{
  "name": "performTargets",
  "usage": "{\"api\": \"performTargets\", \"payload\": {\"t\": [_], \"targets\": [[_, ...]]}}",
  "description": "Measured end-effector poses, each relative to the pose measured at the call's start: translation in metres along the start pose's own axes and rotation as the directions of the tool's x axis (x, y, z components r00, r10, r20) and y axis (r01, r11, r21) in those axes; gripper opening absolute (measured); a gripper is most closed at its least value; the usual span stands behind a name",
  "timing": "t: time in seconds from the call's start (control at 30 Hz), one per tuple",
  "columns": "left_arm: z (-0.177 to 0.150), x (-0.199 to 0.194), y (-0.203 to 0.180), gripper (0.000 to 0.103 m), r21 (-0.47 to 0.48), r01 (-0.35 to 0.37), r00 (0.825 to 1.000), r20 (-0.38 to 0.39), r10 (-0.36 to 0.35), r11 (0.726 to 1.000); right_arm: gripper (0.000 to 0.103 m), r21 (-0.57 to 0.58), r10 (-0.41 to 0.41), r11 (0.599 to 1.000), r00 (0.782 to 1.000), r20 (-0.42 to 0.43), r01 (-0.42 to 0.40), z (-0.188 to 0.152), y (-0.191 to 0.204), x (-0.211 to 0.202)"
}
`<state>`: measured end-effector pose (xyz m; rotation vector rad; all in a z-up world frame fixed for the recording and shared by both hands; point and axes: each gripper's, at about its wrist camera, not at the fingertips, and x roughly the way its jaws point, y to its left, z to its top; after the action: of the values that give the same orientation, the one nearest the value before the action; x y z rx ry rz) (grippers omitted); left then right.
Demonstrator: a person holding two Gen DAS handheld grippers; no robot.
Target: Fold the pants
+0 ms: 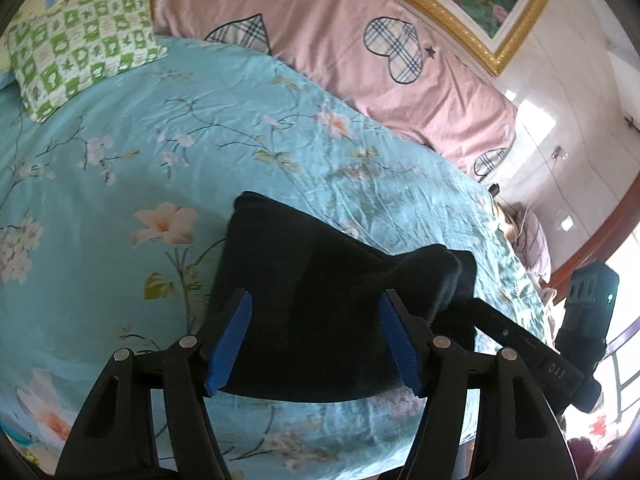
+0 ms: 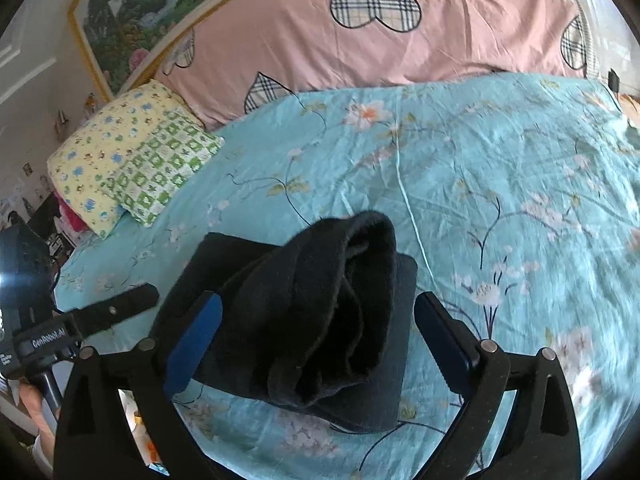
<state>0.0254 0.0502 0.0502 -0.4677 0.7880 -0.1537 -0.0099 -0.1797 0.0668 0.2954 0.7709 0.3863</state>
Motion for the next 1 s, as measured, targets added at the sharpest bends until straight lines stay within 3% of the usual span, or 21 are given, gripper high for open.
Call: {"api": "performTargets", "payload": {"t": [0.5, 1.0], "targets": [[0.005, 0.011, 0.022, 0.072, -0.054, -0.016, 0.999, -0.030, 0.014, 0.998, 0.097, 0.044, -0.001, 0.999, 0.999, -0.036, 0.002, -0.005, -0.003, 0.009], [0.003, 0.037, 0.034, 0.073, -0.089, -0.031, 0.995, -0.095, 0.022, 0.996, 0.097, 0.208, 0.067, 0.977, 0.994, -0.083, -0.048, -0.023, -0.039, 0.027]]}}
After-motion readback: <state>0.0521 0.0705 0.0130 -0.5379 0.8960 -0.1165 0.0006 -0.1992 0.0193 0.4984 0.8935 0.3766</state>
